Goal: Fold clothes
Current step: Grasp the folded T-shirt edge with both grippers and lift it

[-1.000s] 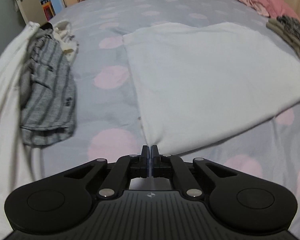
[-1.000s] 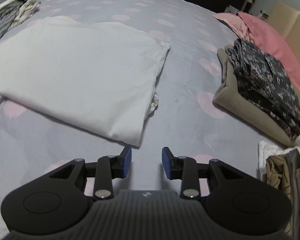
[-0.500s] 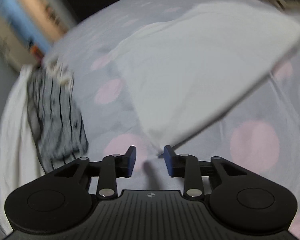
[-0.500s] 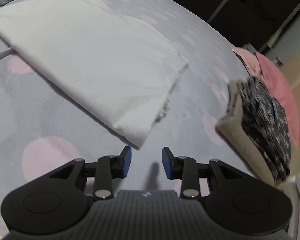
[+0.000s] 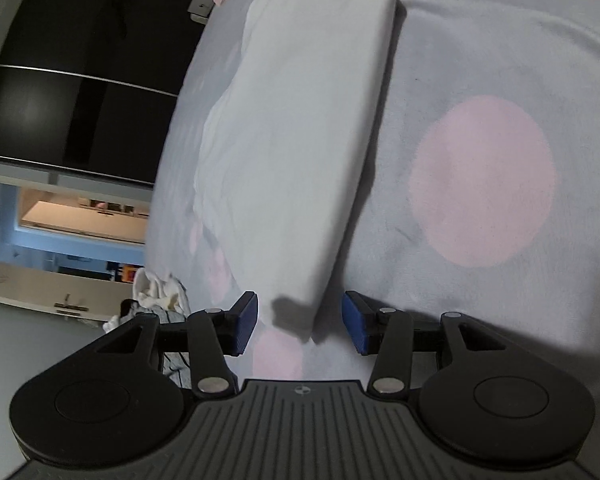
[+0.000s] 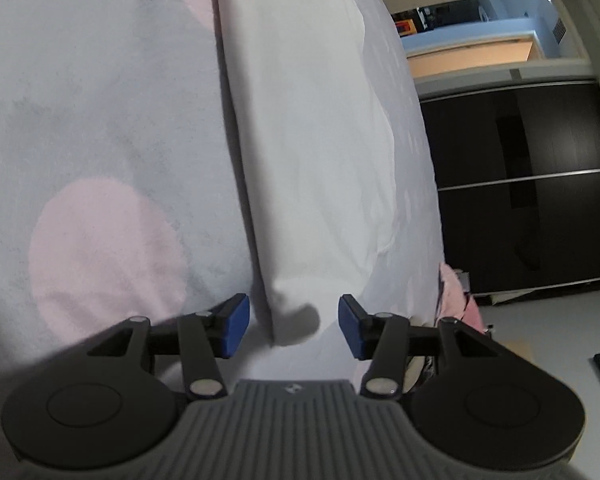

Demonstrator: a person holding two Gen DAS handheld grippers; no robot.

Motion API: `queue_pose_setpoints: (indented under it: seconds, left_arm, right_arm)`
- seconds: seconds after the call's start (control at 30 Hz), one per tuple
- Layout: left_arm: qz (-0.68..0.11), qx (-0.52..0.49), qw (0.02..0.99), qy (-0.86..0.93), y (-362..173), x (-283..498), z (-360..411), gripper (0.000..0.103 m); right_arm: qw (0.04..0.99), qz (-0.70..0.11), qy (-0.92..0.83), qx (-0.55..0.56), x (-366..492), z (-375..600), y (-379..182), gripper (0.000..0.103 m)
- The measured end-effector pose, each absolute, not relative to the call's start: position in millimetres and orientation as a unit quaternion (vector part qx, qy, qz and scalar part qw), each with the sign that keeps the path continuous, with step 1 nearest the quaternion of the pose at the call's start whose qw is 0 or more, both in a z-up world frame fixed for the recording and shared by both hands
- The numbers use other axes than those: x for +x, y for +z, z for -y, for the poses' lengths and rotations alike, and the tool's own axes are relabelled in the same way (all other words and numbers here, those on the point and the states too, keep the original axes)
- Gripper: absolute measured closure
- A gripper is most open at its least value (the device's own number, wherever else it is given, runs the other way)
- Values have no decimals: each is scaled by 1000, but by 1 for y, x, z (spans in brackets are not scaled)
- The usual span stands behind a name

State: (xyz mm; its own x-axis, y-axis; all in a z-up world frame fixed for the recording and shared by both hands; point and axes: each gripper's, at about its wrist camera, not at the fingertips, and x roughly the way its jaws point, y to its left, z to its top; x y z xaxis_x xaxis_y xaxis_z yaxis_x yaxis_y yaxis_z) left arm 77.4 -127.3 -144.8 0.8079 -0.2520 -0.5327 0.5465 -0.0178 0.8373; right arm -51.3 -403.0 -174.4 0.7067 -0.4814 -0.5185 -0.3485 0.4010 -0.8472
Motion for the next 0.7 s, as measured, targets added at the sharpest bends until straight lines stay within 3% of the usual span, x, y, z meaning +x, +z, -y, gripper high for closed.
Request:
queue_pose_setpoints:
  seconds: [0.13,0.27,0.33,0.47,0.7]
  left_arm:
    - [-106,650,698,-283,-150,85,133,69]
    - [-105,652,697,-281,-155,92,140,87]
    - [-111,644,701,-284,-152,94,142,93]
    - [-131,628,712,-286,-137,97,143,98]
    - [-141,592,743,-279,-88,103,138,102]
  right_arm:
    - [745,-373,-49,-551,-45,410,-182,57]
    - [728,-369,-40,-577,-44,408,-192,78]
    - [719,-364,-39,-591,-45,407,-196,82]
    - [724,-364,-44,-585,-44,407,-193,94]
    - [749,-363,-61,-551,-40,410,-152,99]
